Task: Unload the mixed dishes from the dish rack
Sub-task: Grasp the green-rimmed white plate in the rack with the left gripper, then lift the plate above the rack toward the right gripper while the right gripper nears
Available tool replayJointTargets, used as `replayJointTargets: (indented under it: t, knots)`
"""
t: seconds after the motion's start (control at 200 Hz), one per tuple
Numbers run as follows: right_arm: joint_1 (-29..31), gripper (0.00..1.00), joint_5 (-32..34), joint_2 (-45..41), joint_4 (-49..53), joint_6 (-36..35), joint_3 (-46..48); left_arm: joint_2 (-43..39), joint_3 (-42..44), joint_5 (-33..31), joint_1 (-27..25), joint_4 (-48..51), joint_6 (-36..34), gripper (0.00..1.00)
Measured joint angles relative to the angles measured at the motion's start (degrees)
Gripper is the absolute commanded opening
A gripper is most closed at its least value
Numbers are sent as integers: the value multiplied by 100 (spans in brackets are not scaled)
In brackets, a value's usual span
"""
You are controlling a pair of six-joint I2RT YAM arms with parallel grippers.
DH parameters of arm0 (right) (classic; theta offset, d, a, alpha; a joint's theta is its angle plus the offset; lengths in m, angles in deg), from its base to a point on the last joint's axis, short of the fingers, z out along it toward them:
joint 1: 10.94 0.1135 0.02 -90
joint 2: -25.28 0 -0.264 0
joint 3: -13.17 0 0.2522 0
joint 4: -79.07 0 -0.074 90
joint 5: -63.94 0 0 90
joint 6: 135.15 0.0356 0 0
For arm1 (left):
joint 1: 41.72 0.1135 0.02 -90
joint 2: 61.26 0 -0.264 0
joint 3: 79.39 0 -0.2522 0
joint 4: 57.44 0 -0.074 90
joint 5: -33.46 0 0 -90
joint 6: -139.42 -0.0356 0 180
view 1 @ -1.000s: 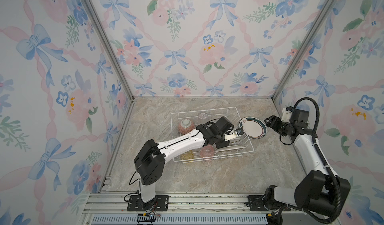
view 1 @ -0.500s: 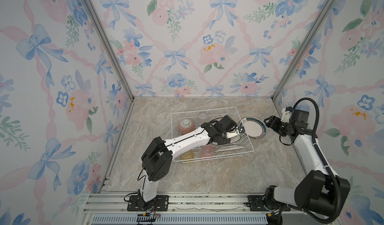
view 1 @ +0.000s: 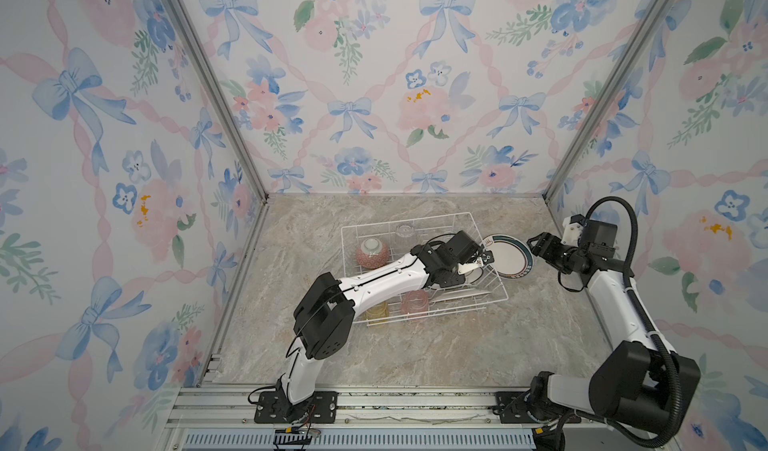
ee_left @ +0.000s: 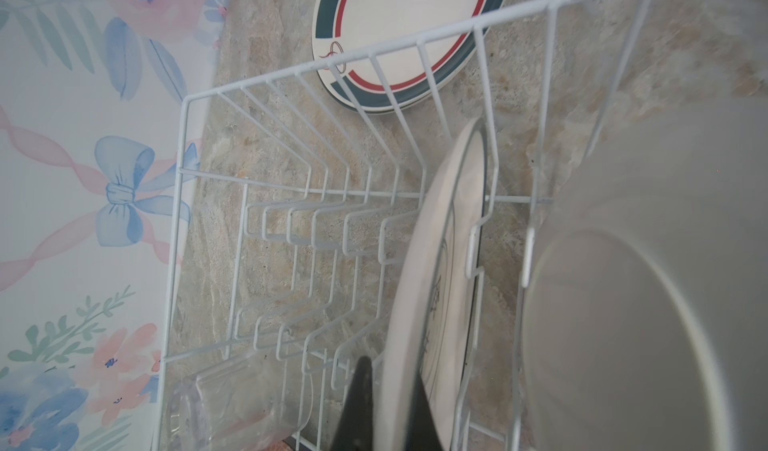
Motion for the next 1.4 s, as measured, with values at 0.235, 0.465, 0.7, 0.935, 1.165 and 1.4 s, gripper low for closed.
replayJointTargets:
  t: [0.235, 0.465, 0.7, 0.935, 1.165, 1.4]
  knots:
    - [0, 74, -31, -9, -4, 0, 22, -2, -39, 162, 118, 52, 188, 0]
    - [11, 74, -197, -151, -76, 0, 74, -363, -39, 621, 450, 151, 415, 0]
    - [140, 73, -358, -291, -216, -2, 90, -1123, -63, 942, 1040, 11, 763, 0]
    - [369, 71, -940, -501, -708, -13, 323, -1316, -103, 1886, 1792, -310, 1432, 0]
    - [802, 70, -1668, -741, -1106, -201, 365, -1322, -17, 2968, 2162, -660, 2020, 0]
    - [1073, 70, -2640, -721, -1657, -205, 431, -1331, 409, 4371, 2553, -1386, 2741, 0]
